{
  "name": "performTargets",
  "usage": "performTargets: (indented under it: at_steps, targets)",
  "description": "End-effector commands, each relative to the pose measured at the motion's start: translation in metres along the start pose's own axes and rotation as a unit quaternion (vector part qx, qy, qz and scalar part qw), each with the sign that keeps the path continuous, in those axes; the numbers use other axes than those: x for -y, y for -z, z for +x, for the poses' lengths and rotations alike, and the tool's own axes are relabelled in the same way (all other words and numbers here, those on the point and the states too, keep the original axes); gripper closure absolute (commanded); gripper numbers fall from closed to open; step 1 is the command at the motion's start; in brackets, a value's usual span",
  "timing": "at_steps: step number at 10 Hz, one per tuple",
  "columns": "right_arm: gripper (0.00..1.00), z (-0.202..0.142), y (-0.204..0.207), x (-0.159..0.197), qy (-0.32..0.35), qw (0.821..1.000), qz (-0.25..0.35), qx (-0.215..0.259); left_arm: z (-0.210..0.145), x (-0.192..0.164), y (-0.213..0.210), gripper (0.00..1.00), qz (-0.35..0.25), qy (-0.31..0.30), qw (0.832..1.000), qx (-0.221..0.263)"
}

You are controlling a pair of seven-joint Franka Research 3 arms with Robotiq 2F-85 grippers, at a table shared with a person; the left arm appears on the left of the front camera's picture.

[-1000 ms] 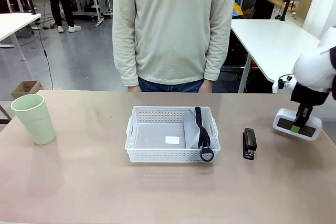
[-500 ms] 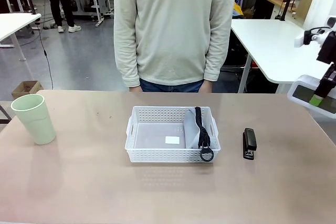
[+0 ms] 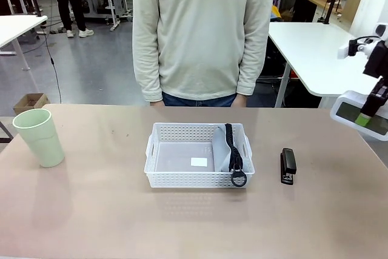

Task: Efficiently arrange items inside the basket to fit them all.
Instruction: Pick up the Digital clock and place it inside the Organizing basket.

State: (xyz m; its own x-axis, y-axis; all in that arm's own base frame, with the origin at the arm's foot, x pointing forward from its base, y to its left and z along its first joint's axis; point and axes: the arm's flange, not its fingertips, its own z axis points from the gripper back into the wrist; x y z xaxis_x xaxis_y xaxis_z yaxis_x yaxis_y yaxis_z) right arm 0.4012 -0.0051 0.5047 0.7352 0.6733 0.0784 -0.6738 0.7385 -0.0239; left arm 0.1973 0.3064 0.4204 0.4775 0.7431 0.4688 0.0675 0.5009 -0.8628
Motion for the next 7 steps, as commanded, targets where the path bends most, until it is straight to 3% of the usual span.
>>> performTargets:
  at_steps: [1,3,4,5,7]
  targets:
    - [0.5,0.024,-0.022,-0.023,0.006,1.0,-0.007,0.009,0.0,-0.001,0.002,0.0,-0.01,0.012,1.0,0.01]
    - [0.5,0.059,-0.044,-0.089,0.051,0.997,0.045,0.019,0.0,-0.001,0.002,0.0,-0.01,0.012,1.0,0.01]
    - [0.5,0.089,-0.044,-0.14,0.077,0.996,0.054,0.005,0.0,-0.001,0.002,0.0,-0.01,0.012,1.0,0.01]
    - [0.5,0.119,-0.035,-0.185,0.089,0.995,0.044,-0.003,0.0,-0.001,0.002,0.0,-0.01,0.012,1.0,0.01]
    - [0.5,0.178,-0.021,-0.262,0.099,0.994,0.035,0.024,0.0,-0.001,0.002,0.0,-0.01,0.012,1.0,0.01]
